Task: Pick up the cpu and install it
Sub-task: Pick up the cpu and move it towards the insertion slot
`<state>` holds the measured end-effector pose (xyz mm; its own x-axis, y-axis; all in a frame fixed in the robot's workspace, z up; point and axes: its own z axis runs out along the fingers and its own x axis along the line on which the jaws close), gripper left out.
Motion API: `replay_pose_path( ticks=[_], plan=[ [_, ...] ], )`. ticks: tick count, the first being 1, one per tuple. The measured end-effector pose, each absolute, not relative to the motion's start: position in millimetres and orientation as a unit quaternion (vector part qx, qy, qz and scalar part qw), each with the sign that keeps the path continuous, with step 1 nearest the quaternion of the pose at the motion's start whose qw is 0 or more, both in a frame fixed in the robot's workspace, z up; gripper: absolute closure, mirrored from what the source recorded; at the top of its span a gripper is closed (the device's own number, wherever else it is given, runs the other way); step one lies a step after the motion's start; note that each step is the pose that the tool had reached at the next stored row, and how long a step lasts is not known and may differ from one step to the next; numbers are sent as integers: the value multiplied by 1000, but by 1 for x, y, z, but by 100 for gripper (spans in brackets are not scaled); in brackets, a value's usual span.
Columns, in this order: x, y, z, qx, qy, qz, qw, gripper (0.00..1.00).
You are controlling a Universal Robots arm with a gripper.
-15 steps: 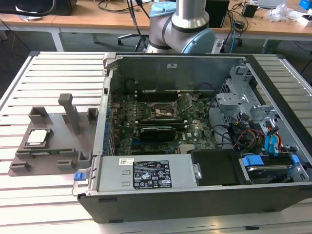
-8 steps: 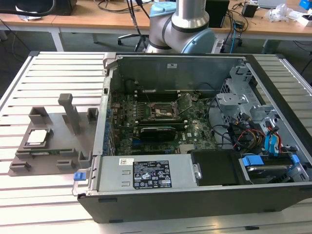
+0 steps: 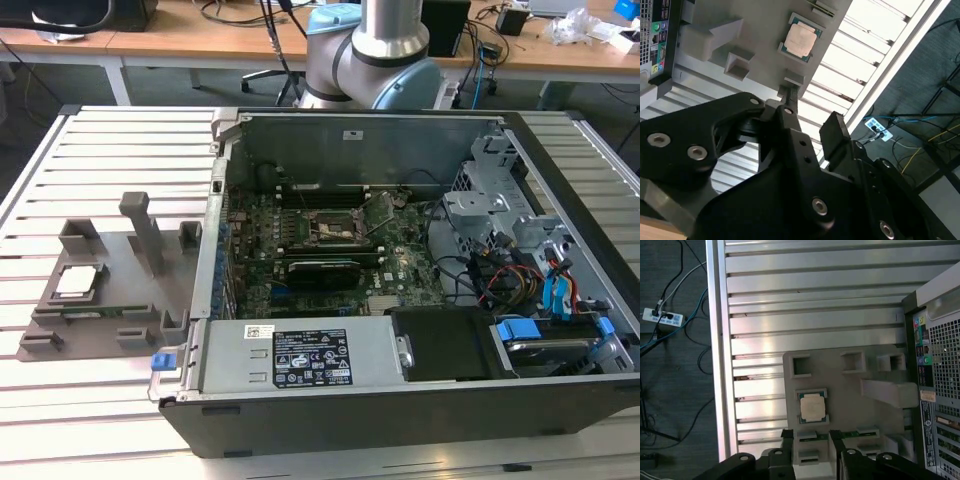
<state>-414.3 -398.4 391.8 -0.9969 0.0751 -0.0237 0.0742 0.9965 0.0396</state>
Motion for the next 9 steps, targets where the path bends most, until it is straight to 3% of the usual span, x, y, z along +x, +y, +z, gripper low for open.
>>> replay_pose_path(
  ticks=[1, 3, 9],
  plan=[
    [-414, -398, 392, 37, 999, 19, 13, 40],
    [-414, -398, 392, 37, 999, 19, 13, 28],
    [-414, -398, 392, 37, 999, 19, 13, 28]
  ],
)
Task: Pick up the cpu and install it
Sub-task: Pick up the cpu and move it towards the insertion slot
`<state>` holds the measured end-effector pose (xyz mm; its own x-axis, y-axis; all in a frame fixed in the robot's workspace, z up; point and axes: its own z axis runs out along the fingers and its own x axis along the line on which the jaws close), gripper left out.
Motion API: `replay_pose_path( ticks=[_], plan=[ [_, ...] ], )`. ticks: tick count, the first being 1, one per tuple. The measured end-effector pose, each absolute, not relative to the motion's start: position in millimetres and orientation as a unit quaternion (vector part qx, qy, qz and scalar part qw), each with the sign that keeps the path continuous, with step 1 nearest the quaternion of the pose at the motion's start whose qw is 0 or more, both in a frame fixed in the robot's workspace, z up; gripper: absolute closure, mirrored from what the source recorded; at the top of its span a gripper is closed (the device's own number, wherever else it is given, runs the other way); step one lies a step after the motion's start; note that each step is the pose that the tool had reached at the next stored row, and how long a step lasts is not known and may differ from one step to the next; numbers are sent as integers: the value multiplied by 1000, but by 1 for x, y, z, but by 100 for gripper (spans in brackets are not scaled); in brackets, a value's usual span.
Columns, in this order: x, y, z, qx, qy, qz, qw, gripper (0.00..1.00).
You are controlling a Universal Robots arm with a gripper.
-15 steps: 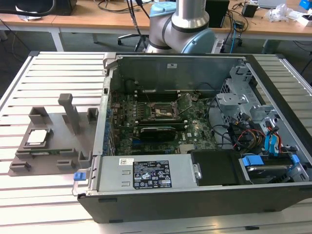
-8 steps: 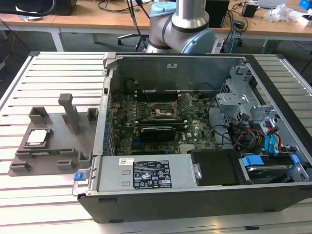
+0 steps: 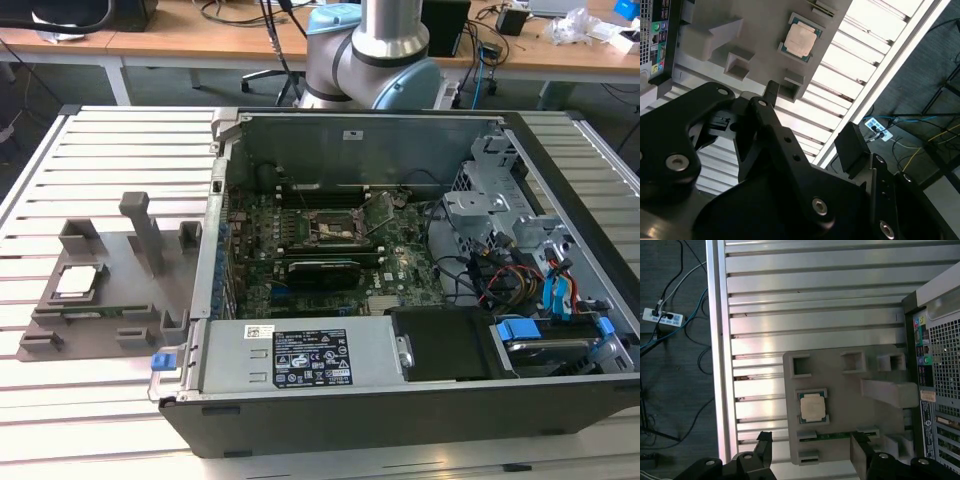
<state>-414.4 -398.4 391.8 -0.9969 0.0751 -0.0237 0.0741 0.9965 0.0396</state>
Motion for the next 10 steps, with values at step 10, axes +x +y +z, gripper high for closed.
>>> replay_pose_path(
  ticks=[10],
  plan=[
    [-415, -398, 389, 37, 999, 19, 13, 28]
  ],
)
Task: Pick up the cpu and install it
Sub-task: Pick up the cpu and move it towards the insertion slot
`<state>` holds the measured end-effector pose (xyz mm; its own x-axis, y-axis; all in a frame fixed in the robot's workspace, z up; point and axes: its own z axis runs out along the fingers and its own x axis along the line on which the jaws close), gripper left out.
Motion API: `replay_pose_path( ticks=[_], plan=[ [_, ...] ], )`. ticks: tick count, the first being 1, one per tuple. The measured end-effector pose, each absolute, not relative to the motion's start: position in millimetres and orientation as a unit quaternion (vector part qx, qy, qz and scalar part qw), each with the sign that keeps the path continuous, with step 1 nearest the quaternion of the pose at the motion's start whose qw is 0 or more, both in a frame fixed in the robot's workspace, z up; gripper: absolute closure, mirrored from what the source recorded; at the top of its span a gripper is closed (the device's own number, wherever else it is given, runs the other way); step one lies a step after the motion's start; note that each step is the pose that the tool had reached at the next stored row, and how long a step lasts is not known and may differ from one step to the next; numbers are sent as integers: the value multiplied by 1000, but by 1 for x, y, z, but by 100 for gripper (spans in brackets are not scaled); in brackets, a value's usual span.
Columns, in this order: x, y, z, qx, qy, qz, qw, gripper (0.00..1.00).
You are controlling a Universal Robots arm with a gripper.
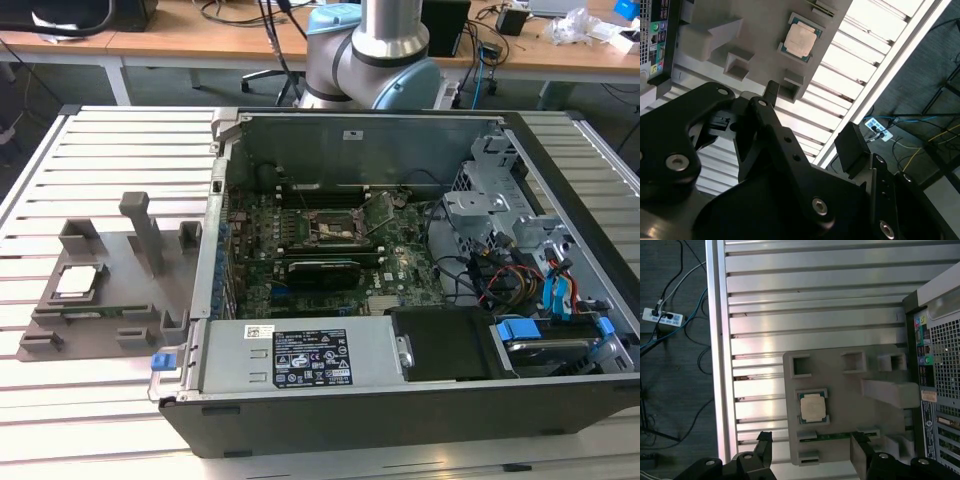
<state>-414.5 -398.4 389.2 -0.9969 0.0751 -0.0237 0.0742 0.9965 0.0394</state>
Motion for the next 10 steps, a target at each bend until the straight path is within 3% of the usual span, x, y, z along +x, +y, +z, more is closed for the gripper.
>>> replay_pose_path(
  ticks=[10],
  plan=[
    [-415, -398, 381, 37, 999, 19, 13, 28]
  ],
)
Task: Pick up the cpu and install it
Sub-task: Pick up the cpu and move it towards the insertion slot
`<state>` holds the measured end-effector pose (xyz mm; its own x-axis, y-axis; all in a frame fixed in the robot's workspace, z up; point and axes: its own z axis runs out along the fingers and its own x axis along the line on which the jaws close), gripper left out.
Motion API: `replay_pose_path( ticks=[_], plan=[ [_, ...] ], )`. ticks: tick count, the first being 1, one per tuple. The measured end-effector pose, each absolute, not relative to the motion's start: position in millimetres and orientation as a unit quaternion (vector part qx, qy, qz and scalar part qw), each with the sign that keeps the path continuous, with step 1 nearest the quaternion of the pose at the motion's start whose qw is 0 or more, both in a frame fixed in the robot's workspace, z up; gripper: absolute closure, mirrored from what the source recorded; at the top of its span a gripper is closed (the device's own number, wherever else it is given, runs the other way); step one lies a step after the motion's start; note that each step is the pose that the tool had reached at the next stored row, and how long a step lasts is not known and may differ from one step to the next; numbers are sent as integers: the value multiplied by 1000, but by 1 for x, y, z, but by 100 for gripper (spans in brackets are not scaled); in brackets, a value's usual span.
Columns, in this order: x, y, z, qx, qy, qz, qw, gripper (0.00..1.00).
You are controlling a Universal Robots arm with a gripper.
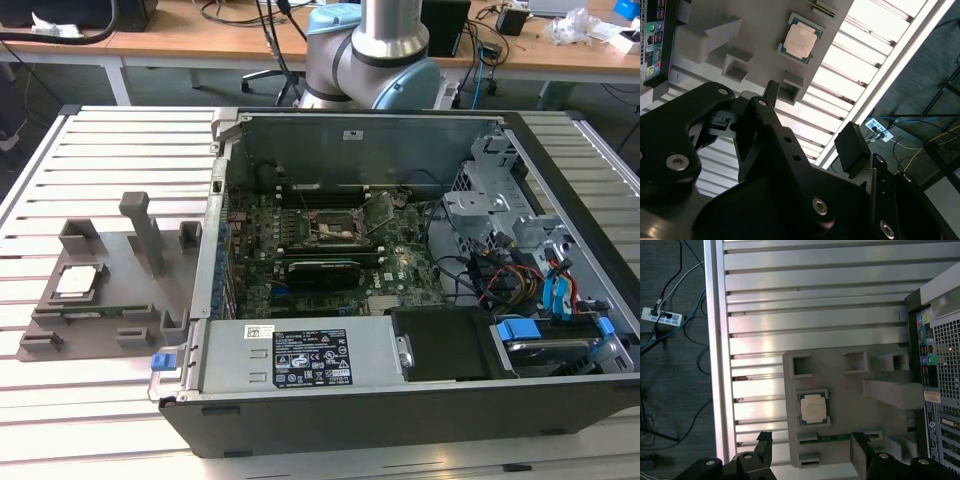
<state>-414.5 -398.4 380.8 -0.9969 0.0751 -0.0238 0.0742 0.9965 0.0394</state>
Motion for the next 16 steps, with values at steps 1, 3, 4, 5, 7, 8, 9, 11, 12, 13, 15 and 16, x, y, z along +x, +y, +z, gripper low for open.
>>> replay_pose_path(
  ticks=[1, 3, 4, 5, 7, 8, 9, 11, 12, 13, 15, 16],
  plan=[
    [-415, -398, 380, 37, 999, 19, 13, 28],
    [-415, -398, 379, 37, 999, 19, 13, 28],
    [-415, -398, 379, 37, 999, 19, 13, 28],
    [-415, -398, 378, 37, 999, 19, 13, 28],
    [-415, -398, 377, 37, 999, 19, 13, 28],
    [-415, -398, 377, 37, 999, 19, 13, 28],
    [-415, -398, 376, 37, 999, 19, 13, 28],
    [-415, -398, 375, 37, 999, 19, 13, 28],
    [-415, -398, 374, 37, 999, 19, 13, 28],
    [-415, -398, 373, 37, 999, 19, 13, 28],
    [-415, -398, 373, 37, 999, 19, 13, 28],
    [-415, -398, 372, 37, 999, 19, 13, 28]
  ],
)
